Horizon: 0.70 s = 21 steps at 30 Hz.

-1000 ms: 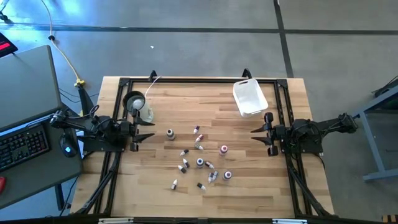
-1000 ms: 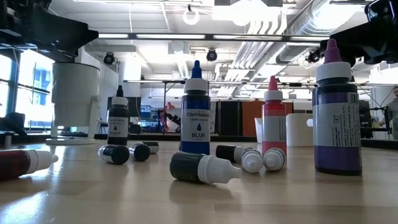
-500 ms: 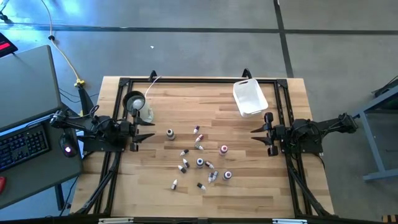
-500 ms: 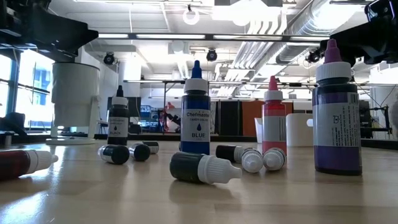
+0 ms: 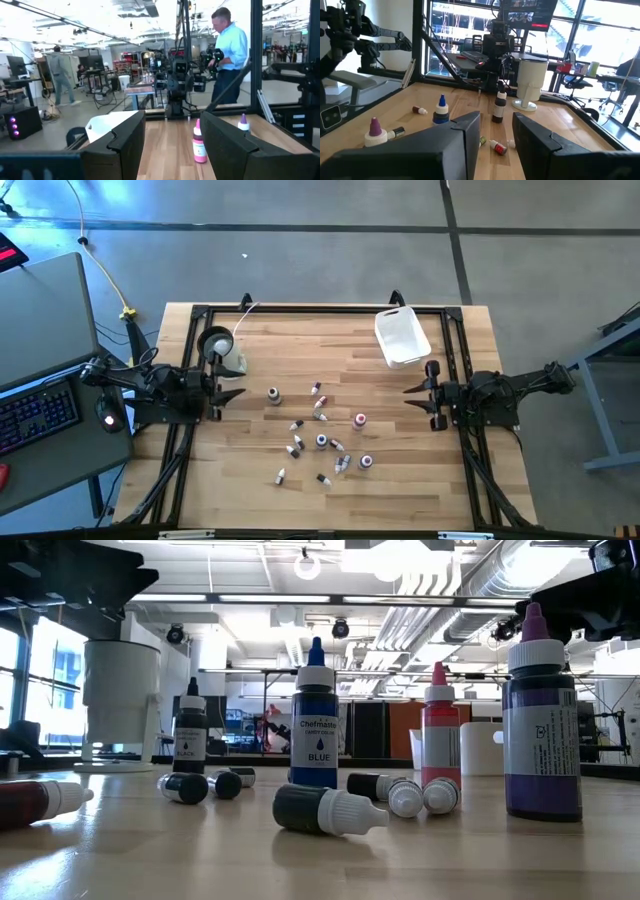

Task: Pick & Place food coloring
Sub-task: Put the big red food coloring bottle into the white bin

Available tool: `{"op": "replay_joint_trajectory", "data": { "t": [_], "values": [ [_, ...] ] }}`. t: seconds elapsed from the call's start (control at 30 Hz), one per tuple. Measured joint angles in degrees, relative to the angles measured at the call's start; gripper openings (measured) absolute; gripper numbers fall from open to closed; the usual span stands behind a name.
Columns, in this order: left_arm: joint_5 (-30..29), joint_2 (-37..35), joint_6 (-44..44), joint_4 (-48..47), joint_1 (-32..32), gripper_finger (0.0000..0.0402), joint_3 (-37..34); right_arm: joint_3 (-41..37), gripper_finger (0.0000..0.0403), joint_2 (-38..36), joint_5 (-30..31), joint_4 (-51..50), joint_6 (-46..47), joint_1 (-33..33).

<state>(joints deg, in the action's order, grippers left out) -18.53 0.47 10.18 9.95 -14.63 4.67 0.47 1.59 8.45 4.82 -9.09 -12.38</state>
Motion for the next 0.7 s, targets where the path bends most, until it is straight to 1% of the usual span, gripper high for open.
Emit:
{"op": "replay_joint_trajectory", "data": {
  "t": [0.07, 0.2, 0.23, 0.33, 0.37, 0.43, 0.47, 0.5, 0.57, 0.63, 0.7],
  "values": [
    [1.51, 0.05, -0.09, -0.11, 0.00, 0.0186, 0.00, 0.00, 0.0108, 0.04, 0.56, 1.34, -1.81, 0.00],
    [6.64, 0.51, 0.84, 0.91, 0.00, 0.0186, 0.00, 0.00, 0.0108, 0.01, 1.55, 10.93, -3.12, 0.00],
    [8.77, 0.52, 1.66, 1.10, 0.00, 0.0186, 0.00, 0.00, 0.0108, 0.01, 0.79, 12.99, -4.55, 0.00],
    [16.17, 0.50, 3.30, 1.18, -0.01, 0.0186, 0.00, 0.00, 0.0108, 0.02, -4.59, 18.34, -10.70, 0.00],
    [17.70, 0.50, 3.30, 1.12, -0.02, 0.0186, 0.00, 0.00, 0.0108, 0.01, -6.22, 19.81, -11.87, 0.00],
    [17.92, 0.50, 2.28, 0.97, -0.02, 0.0186, 0.00, 0.00, 0.0108, 0.02, -7.37, 22.19, -12.45, -0.02],
    [17.14, 0.50, 1.64, 0.97, -0.02, 0.0186, 0.00, 0.00, 0.0108, 0.02, -6.21, 23.11, -12.43, -0.02],
    [15.77, 0.50, 0.66, 0.90, 0.00, 0.0186, 0.00, 0.00, 0.0108, 0.02, -3.65, 24.01, -12.38, 0.00],
    [13.25, 0.50, -2.51, 0.20, 0.00, 0.0186, 0.00, -0.01, 0.0108, 0.02, 4.08, 25.29, -12.49, 0.00],
    [13.15, 0.52, -4.35, 0.09, 0.00, 0.0186, 0.00, -0.01, 0.0108, 0.02, 13.06, 26.37, -13.46, 0.00],
    [13.87, 0.52, -4.41, 0.19, -0.02, 0.0186, 0.00, -0.02, 0.0108, 0.00, 20.28, 27.40, -13.40, 0.01]
  ]
}}
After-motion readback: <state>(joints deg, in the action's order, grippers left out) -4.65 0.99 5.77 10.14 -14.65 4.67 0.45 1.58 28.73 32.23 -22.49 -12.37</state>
